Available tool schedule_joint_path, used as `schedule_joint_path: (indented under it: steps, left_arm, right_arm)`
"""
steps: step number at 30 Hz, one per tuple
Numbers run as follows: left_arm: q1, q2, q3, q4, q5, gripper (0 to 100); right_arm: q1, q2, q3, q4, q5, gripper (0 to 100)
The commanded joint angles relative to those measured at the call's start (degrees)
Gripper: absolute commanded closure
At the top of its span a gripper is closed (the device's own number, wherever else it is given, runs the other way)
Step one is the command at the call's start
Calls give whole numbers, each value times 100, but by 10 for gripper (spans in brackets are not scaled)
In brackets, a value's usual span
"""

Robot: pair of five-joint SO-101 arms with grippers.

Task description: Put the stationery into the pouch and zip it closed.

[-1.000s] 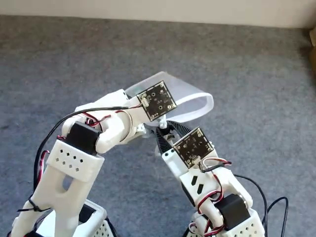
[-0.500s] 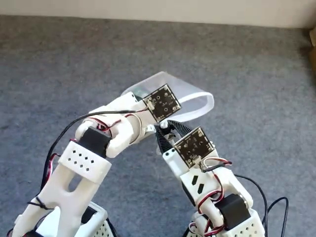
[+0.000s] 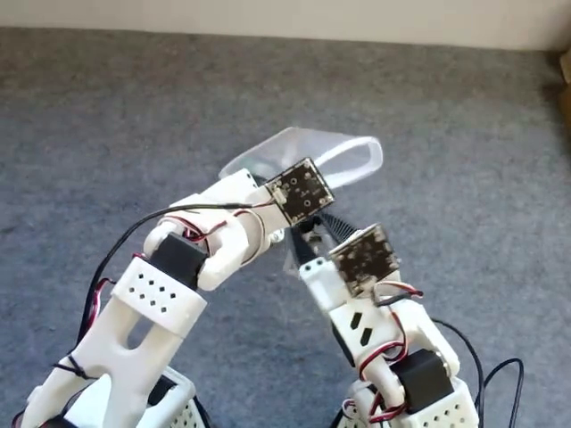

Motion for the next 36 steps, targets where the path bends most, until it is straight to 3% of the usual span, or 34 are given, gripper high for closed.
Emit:
schedule_joint_path:
  steps: [1,16,36]
  left_arm:
    - [92,-136,-31,-114,79,995]
    - [48,-163,-75,141,835,996]
    - [48,-2264,778,695,1081,996]
  right_arm:
    - [356,-66,-400,-400,-299,994]
    - [769,-57,-321,-1051,-668,994]
    - [1121,-48,22,-1701,-642,994]
